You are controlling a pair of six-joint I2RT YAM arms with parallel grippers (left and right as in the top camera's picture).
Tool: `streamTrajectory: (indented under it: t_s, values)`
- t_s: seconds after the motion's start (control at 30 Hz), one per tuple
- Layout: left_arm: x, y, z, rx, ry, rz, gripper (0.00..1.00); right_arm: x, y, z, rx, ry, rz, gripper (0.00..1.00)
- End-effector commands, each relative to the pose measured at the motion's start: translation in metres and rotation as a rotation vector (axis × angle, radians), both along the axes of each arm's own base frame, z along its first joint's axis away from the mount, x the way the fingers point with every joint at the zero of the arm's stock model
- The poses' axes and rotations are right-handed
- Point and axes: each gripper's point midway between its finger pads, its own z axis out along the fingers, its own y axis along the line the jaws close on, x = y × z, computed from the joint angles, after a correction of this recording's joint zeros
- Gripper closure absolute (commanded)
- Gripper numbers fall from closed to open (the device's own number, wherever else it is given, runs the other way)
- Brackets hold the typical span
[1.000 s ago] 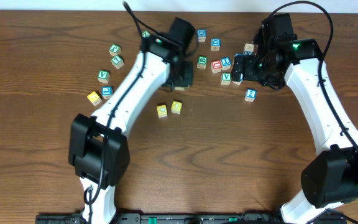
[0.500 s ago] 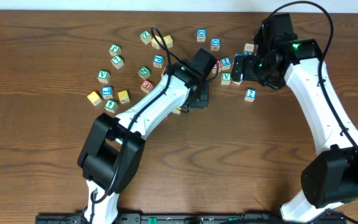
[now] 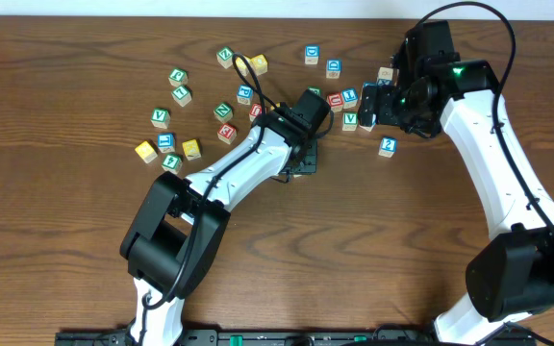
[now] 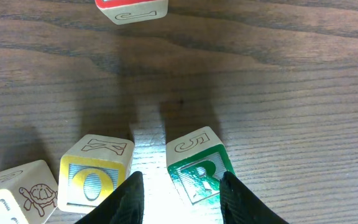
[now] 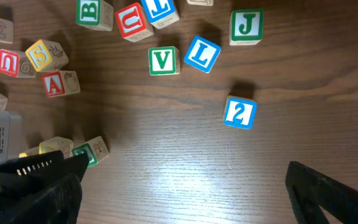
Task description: Spell out CORL
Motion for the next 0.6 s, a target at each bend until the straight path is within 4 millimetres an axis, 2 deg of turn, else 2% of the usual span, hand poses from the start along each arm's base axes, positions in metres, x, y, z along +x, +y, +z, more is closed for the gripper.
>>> streamTrajectory:
  t_s: [0.0,0.1,0.17,0.23,0.3,0.4,0.47,0.57]
  values:
    - [0.002,0.004,-0.002,0.015,-0.005,0.008,0.61,-0.001,0.001,0.003,-0.008,-0.009,0.012,0.01]
    - [0.006,0.006,0.001,0.009,-0.014,0.018,0.61,0.000,0.001,0.003,-0.008,-0.011,0.012,0.01]
    - [0.017,0.015,0.016,-0.003,-0.031,0.044,0.61,0.003,0.002,0.004,-0.006,-0.025,0.012,0.01]
    - [0.034,0.030,0.051,-0.027,-0.088,0.065,0.61,0.007,0.004,0.006,0.004,-0.044,0.012,0.01]
    - [0.045,0.042,0.077,-0.050,-0.144,0.077,0.59,0.011,0.005,0.008,0.013,-0.061,0.014,0.04]
    - [0.060,0.080,0.136,-0.103,-0.270,0.153,0.55,0.022,0.005,0.011,0.021,-0.097,-0.024,0.07]
    - [0.062,0.108,0.170,-0.126,-0.336,0.214,0.55,0.029,-0.001,0.004,0.016,-0.091,-0.111,0.12]
    - [0.060,0.145,0.195,-0.125,-0.382,0.279,0.54,0.039,-0.002,-0.016,0.036,-0.060,-0.209,0.26]
